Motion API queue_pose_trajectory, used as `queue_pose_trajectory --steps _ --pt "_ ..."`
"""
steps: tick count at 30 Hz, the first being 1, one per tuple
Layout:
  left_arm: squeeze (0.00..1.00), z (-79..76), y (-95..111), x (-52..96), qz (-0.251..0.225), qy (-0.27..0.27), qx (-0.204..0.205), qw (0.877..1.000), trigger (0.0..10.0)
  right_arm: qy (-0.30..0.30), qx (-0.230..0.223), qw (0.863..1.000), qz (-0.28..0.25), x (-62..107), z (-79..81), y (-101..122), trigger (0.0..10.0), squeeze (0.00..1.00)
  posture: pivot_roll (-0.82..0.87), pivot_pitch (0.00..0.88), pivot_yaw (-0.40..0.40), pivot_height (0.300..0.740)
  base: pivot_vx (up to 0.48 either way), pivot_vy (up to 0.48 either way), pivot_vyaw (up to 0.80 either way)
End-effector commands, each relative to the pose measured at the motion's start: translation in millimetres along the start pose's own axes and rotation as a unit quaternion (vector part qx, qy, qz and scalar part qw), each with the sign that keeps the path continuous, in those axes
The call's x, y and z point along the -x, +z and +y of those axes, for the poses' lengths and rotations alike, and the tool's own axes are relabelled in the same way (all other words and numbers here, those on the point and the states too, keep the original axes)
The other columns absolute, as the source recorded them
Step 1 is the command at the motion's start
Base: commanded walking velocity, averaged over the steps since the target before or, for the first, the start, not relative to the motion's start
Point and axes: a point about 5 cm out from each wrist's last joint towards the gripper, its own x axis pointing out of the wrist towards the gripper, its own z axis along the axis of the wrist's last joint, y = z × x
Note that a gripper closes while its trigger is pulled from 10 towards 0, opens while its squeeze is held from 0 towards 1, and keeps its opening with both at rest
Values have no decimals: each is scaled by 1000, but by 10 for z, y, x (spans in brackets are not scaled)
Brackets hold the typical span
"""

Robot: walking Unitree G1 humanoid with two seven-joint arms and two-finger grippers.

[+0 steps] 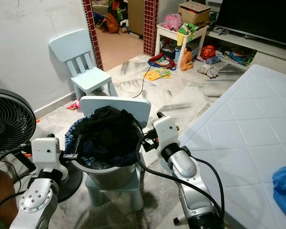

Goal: Hang hanger

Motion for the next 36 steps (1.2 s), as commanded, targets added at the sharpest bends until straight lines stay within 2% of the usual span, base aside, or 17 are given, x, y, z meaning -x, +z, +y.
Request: queue_pose_trajectory --steps 1,14,21,24,36 --pt "0 -1 75 -9 -15 -3 -4 1000 10000 1 4 1000 -3 -24 -3 13 10000 0 2 0 15 740 0 -307 0" --pt "0 -15 74 -19 -14 -6 -1 1000 10000 3 13 1000 -4 -18 -10 4 10000 0 -1 0 17 740 0 -309 0" --pt "0 -7 44 -24 0 9 29 1000 10000 5 16 1000 -4 -26 -17 6 10000 0 1 0 14 740 0 0 0" --pt "0 -14 39 -27 3 6 42 999 10000 6 18 1000 -3 -28 -18 5 10000 0 1 0 14 740 0 381 0" --pt "0 -41 46 -46 5 -1 44 999 10000 6 24 1000 -5 -37 -25 14 10000 0 -5 0 14 740 0 480 0"
